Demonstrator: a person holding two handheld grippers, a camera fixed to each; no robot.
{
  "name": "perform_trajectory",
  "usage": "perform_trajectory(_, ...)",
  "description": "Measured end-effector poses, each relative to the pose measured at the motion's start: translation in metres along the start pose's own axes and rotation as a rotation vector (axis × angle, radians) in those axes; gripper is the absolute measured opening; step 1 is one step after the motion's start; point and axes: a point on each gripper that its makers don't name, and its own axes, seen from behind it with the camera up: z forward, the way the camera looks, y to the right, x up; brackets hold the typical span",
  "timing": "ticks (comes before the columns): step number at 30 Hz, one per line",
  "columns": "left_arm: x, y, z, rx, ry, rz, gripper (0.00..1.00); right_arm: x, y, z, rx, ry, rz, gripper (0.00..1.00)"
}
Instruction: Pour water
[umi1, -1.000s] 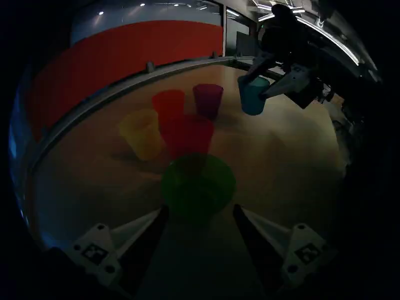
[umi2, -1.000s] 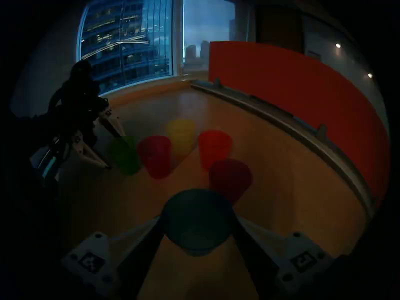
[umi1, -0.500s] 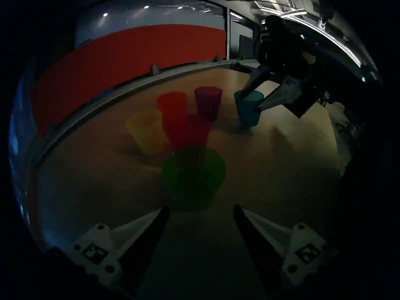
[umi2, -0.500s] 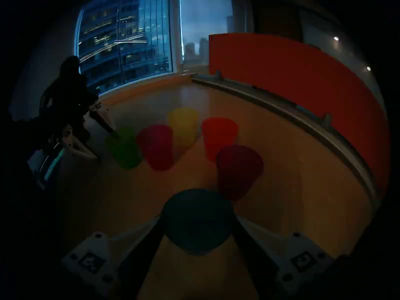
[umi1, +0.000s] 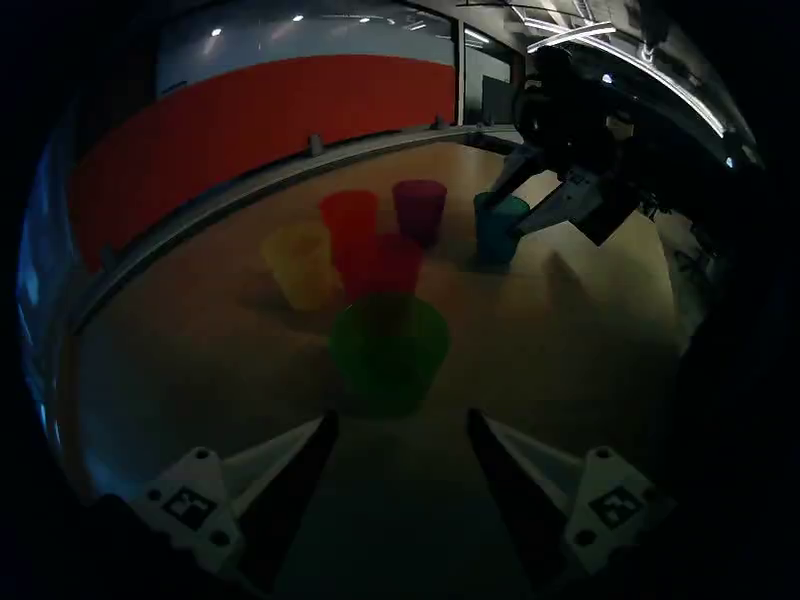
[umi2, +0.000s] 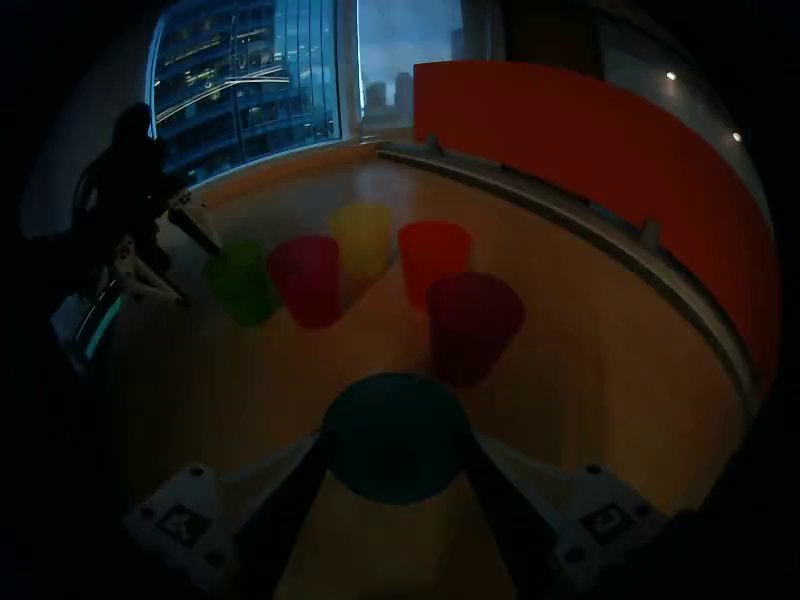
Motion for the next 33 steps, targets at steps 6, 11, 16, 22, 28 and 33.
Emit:
perform_trajectory(6, 0.003, 0.000, 0.000, 0.004, 0.002, 0.005, 0.95, -0.005, 0.000, -0.001, -0.008, -0.009, 0.000, 0.98)
perform_trajectory(11, 0.005, 0.000, -0.001, 0.008, 0.006, 0.000, 0.95, -0.007, -0.001, -0.003, -0.014, -0.013, 0.006, 0.98)
perform_trajectory(16, 0.003, -0.005, -0.005, 0.029, 0.009, -0.006, 0.95, -0.012, -0.003, -0.010, -0.018, -0.016, 0.006, 0.99)
perform_trajectory(22, 0.005, -0.012, -0.014, 0.065, 0.031, -0.026, 0.95, -0.020, -0.006, -0.023, -0.040, -0.009, -0.001, 0.99)
perform_trajectory(28, 0.007, -0.022, -0.024, 0.117, 0.053, -0.049, 0.95, -0.029, -0.008, -0.040, -0.073, 0.008, 0.010, 0.99)
perform_trajectory(33, 0.011, -0.030, -0.033, 0.159, 0.086, -0.070, 0.96, -0.035, -0.009, -0.055, -0.103, 0.035, 0.034, 0.99)
